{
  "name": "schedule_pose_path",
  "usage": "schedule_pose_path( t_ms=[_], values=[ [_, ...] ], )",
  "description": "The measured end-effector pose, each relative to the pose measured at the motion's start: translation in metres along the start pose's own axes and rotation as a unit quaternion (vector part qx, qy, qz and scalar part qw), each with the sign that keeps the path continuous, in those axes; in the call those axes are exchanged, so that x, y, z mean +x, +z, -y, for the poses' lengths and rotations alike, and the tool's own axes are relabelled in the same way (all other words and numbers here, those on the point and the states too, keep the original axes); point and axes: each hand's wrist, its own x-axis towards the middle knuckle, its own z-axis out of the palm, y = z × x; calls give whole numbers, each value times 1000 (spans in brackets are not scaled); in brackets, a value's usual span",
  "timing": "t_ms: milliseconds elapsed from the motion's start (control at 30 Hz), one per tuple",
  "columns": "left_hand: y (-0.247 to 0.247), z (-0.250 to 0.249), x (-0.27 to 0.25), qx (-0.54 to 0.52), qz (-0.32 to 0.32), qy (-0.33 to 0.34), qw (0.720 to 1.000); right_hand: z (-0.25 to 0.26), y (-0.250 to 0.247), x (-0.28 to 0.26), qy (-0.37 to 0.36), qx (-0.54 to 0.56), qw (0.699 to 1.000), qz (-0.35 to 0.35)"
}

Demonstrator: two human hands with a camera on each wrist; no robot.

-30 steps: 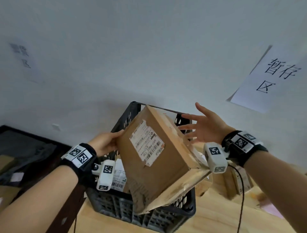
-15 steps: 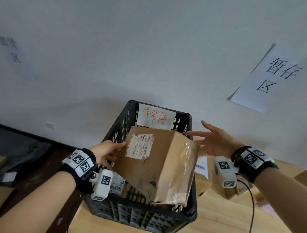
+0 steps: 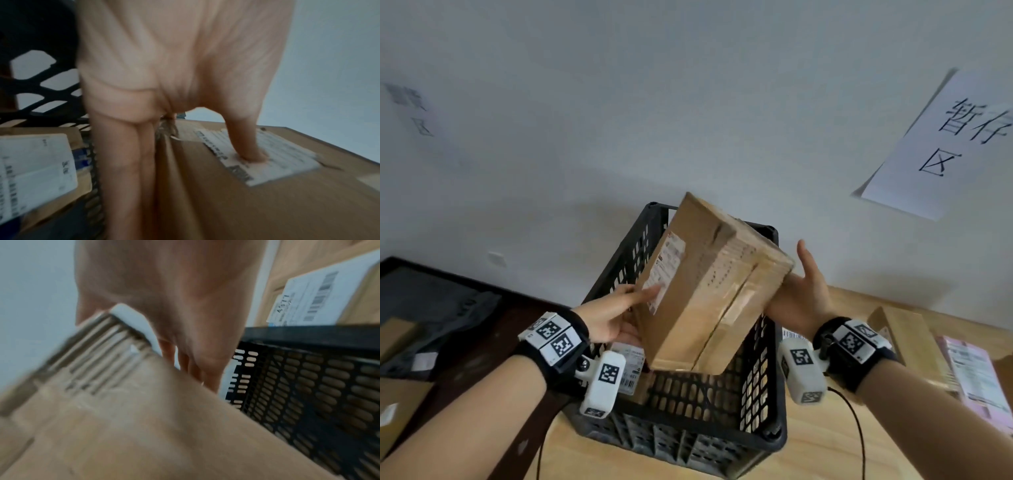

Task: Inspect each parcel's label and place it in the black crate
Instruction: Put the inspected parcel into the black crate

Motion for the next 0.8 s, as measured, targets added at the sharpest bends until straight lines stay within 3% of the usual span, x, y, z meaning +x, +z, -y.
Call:
schedule_pose_path(
  t_ms=[67,133,267,400,600,700,800],
  values=[
    [0,-2,0,-79,-9,-7,997,-6,4,6,-18,28,999,-10],
    [0,-1,2,-131,-16,-8,991,-11,14,11,-33,-30,999,-7],
    [1,-4,3,-30,-45,-16,998,-18,21,26,-71,-157,981,-85],
    [-3,-8,5,3,-23,20,1000,-26,15,33,-74,-225,954,-183],
    [-1,-4,21,53,-81,-8,995,-34,22,43,52,-310,932,-181],
    [1,-5,31,75,-75,-15,994,-31,22,45,130,-279,930,-201],
    [5,0,42,99,-59,-33,993,-33,13,45,214,-262,927,-164]
  ],
)
